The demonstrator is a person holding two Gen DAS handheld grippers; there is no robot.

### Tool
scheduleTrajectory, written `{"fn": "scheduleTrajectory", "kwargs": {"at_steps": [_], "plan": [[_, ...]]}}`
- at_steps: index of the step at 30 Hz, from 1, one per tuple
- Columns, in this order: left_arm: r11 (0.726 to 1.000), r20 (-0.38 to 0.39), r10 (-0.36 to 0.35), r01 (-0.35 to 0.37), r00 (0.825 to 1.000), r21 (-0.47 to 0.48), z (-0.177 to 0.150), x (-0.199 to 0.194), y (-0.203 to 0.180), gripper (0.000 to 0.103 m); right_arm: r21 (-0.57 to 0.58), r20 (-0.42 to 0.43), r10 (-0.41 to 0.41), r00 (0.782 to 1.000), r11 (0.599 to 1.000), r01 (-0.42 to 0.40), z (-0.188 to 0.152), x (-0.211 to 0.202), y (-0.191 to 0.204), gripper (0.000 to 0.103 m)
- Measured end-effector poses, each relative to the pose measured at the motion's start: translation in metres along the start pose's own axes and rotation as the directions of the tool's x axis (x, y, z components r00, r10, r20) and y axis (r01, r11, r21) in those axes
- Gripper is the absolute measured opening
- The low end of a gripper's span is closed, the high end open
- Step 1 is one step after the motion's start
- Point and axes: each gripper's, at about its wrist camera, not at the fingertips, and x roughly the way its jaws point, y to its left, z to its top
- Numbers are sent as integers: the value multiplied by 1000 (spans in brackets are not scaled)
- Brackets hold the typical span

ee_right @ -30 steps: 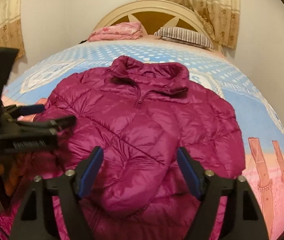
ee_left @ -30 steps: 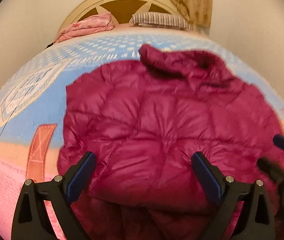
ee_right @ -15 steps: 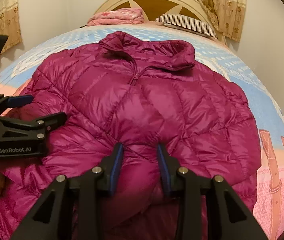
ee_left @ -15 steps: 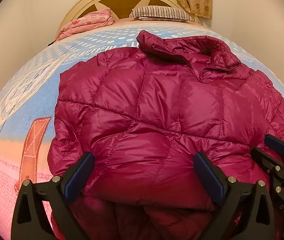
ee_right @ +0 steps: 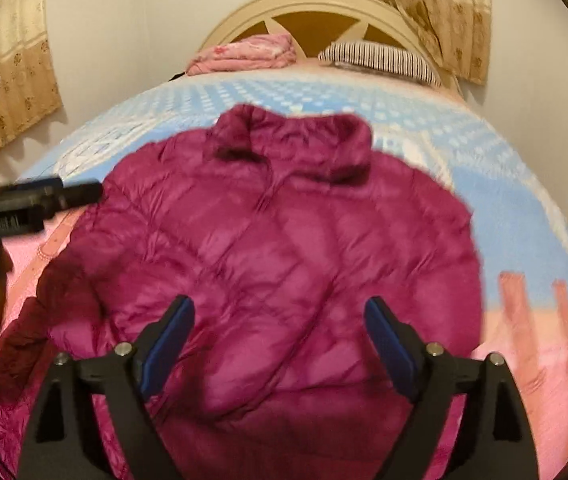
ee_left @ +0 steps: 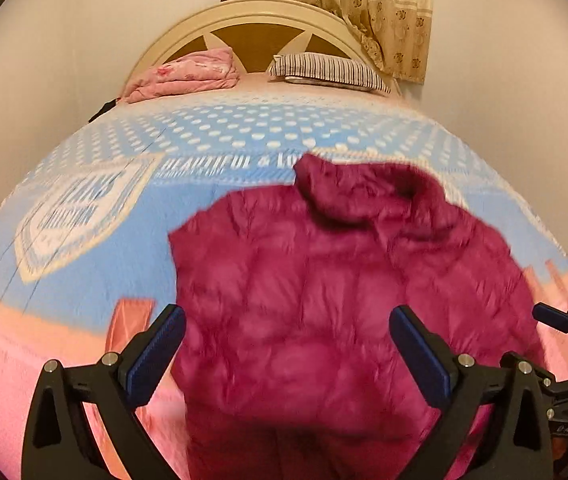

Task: Fold large clothes

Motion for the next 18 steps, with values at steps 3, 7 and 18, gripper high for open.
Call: {"fn": "scheduleTrajectory", "kwargs": {"at_steps": [3, 7, 18], "plan": [[999, -19, 0, 1, 1000, 33, 29, 18, -11, 102, 43, -10, 11, 1000, 999, -11, 24, 3, -23, 89], [997, -23, 14, -12, 1000, 81, 62, 53, -27, 102, 76, -15, -44, 999, 996, 45, 58, 25, -54, 89], [988, -95, 88, -75, 992, 134, 129, 181, -28, 102, 39, -61, -72, 996, 996, 75, 140, 115, -105, 89]]}}
